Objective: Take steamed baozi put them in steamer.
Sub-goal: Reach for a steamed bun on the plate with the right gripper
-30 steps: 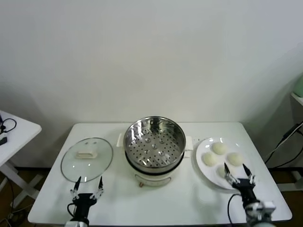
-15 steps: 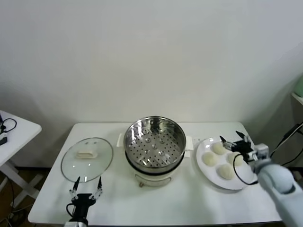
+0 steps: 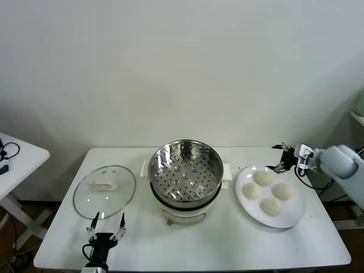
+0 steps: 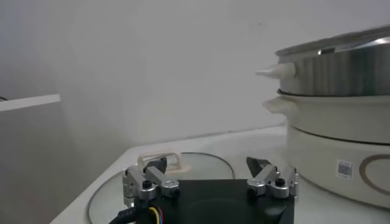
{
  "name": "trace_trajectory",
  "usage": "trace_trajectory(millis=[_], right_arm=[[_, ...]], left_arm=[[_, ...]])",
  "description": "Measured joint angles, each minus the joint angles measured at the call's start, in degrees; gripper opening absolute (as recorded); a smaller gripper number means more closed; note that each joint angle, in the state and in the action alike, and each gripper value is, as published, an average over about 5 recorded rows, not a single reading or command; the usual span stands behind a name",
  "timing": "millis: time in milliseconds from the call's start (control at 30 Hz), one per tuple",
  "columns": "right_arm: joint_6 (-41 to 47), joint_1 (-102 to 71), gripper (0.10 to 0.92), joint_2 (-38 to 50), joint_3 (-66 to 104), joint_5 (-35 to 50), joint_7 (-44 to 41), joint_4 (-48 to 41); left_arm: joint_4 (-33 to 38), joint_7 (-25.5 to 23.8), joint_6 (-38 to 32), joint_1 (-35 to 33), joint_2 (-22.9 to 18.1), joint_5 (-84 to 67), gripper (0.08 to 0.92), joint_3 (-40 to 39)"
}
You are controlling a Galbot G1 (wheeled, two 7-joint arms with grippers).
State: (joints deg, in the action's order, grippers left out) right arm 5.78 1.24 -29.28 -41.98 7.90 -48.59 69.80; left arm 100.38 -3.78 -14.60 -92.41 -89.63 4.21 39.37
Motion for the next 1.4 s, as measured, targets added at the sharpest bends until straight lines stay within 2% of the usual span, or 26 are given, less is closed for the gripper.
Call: trace_trajectory(millis=[233,467,967,1400], right_arm=[[-2.86,14.71,0.823,-5.34,-20.06,-0.27,-8.09,-8.61],[-3.53,19.81,0.823,-11.81,-29.27,1.8,-11.79,-15.43],[-5.83,17.07,0.823,-23.11,-31.28,1.28,-14.27,-27.83],[-7.25,12.76,0.823,-27.63,-28.24,-1.33,-14.15,-35.12]], left_arm=[[-0.96,-0.01,-1.08,0.11,0.28,0.4,0.823,0.21],[-2.08,-0.12,-1.67,0.53,0.92,0.56,0.823,0.78],[-3.74,-0.37,-2.32,0.58,1.21,1.55,0.823,1.4],[-5.19,-0.23,-3.41,0.6,1.42,2.64,0.823,2.04]])
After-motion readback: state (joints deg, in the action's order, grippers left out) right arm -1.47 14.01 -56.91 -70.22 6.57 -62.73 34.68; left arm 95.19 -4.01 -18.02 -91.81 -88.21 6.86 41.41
